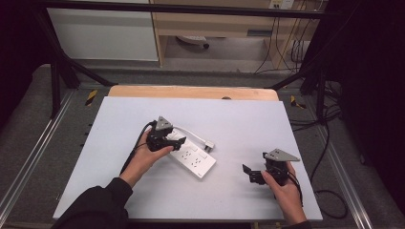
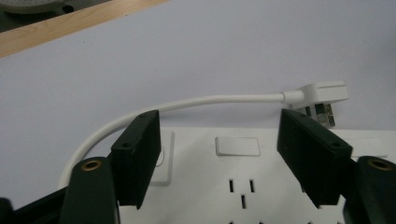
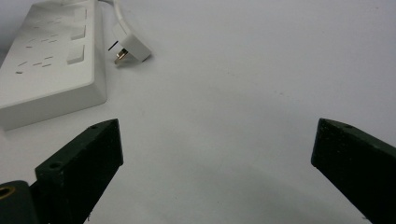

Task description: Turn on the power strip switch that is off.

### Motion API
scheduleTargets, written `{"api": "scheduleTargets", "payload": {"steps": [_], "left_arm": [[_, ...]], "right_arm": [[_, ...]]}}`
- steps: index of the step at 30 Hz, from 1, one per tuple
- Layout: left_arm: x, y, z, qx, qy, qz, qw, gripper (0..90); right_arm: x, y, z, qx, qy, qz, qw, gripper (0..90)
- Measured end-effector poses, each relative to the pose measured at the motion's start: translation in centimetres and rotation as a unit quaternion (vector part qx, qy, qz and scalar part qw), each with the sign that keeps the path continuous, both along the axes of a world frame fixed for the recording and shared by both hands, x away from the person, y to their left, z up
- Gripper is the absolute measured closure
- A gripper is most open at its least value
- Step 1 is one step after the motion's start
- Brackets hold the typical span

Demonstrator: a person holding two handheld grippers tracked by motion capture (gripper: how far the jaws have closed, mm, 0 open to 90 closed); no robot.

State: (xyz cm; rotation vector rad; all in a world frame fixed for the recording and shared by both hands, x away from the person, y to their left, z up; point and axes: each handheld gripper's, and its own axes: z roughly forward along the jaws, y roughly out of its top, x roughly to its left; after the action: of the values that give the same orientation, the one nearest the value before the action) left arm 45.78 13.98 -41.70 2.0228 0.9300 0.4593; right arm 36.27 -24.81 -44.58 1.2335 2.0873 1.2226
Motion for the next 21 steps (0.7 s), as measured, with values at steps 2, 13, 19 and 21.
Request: {"api": "scheduleTargets", "payload": {"steps": [2, 13, 19, 21], "left_arm": [[0.01, -0.02, -0.08, 0.004, 0.002, -0.002, 1.0000, 39.0], [0.23, -0.36, -0.45, 0.003, 0.009, -0.010, 0.9999, 61.5], [0.72, -0.24, -0.70, -0.007, 0.009, -0.005, 0.9999, 78.1], [0.92, -0.23, -0.82, -0.008, 0.012, -0.004, 0.9999, 84.3]], "right_arm": [[-0.03, -0.09, 0.08, 0.002, 0.000, -0.004, 1.0000, 2.6], [-0.02, -0.05, 0.04, 0.001, 0.001, -0.002, 1.0000, 2.6], [-0.05, -0.14, 0.12, 0.003, 0.001, -0.007, 1.0000, 2.7], [-0.04, -0.12, 0.11, 0.003, 0.000, -0.005, 1.0000, 2.7]]}}
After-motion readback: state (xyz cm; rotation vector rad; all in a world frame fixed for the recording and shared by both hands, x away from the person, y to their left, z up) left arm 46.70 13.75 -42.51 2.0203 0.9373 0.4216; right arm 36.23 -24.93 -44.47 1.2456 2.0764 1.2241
